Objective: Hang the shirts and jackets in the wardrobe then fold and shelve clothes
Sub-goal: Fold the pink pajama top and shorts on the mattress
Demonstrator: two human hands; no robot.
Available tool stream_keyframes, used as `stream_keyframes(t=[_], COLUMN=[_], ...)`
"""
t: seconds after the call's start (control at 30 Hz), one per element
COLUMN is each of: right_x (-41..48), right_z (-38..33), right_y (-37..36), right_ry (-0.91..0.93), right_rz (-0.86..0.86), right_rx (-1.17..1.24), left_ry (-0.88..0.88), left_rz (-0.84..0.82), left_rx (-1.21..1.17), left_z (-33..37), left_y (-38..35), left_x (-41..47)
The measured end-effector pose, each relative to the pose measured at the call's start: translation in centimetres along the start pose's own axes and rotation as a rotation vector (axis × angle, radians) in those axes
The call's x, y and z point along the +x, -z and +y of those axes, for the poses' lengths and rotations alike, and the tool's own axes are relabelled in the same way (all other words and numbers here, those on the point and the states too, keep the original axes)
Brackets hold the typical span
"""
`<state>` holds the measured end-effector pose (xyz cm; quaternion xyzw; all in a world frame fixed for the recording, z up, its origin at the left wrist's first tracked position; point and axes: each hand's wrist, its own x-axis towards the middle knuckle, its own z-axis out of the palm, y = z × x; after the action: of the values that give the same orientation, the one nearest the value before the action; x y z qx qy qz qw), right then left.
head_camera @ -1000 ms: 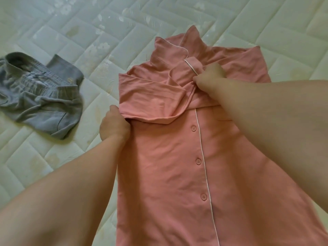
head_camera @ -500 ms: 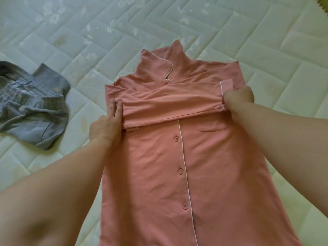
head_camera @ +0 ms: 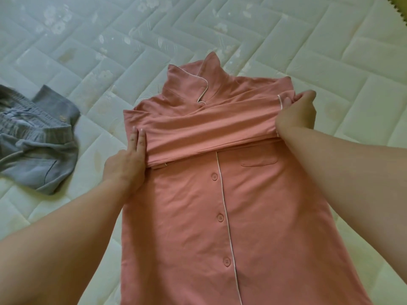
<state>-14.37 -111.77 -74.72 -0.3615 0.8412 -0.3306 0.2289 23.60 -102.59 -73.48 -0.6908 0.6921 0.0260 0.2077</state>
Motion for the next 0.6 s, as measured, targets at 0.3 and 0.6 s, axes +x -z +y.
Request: stream_keyframes(t=[0.3, 0.6], right_x=[-0.3, 1.0], right_z=[1.3, -0.6], right_y=[0.0, 1.5], right_ry=[0.028, 0.155], right_rz=[-0.109, -0.157], right_rx=[-0.172, -0.223], left_ry=[0.058, 0.175], left_rz=[-0.138, -0.133], left_rx=[-0.055, -0.17], left_z=[0.8, -0.5], left_y=[-0.4, 3.4], left_x=[0.9, 3.9])
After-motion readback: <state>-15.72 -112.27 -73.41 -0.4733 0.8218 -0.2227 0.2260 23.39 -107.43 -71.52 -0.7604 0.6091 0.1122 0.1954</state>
